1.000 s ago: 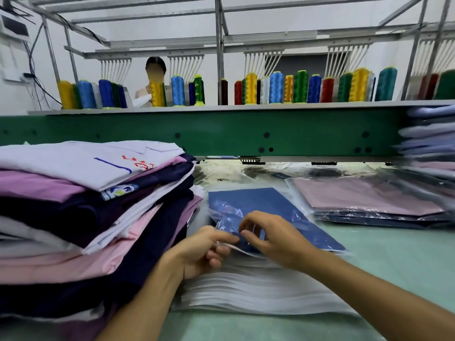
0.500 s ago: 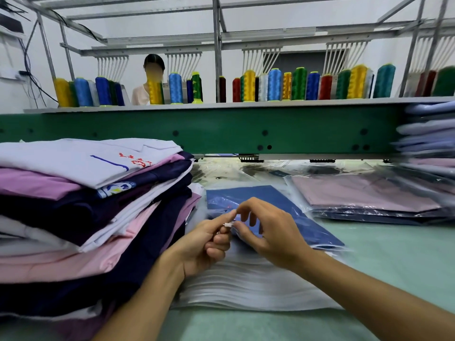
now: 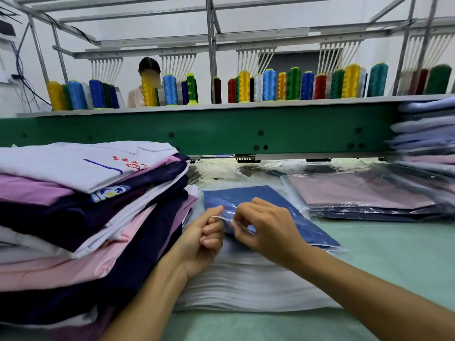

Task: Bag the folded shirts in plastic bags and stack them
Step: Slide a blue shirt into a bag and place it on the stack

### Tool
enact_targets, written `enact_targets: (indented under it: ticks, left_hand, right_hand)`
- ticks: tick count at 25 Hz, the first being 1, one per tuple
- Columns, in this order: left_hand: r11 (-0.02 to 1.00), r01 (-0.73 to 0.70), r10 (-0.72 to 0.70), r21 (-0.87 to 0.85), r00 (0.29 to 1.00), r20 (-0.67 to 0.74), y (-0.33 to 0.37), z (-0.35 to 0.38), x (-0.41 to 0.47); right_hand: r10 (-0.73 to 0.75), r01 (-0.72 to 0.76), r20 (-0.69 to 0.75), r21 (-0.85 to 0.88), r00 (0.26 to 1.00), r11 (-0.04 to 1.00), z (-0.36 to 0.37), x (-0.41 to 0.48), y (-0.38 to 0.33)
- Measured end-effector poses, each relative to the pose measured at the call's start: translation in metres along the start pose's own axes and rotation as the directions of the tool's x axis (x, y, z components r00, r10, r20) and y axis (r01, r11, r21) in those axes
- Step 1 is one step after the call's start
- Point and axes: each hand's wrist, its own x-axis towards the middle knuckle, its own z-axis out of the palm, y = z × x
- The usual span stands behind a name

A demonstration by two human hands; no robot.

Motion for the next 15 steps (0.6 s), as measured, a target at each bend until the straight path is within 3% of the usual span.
enact_targets:
  ticks: [3,5,15]
  left_hand:
    - [0.967,-0.243,0.254,0.082,0.95,-0.183,0.0,-0.005,0.008]
    - [0.936,-0.335,0.351,0.107,0.899,-0.261,-0.003,-0.006,0.013]
    - [0.892,-0.452,0.415,-0.033,0.844,-0.341,0.003,-0.011,0.013]
  right_hand:
    - [0.113,-0.113,0.054,0.003,0.992,0.994,-0.004,-0.001,0.015]
    - [0.142,-0.142,0.099,-0.005,0.985,0.99,-0.006,-0.001,0.024]
    - [0.299,-0.291,0.195,-0.07,0.934,0.954,-0.039,-0.008,0.082]
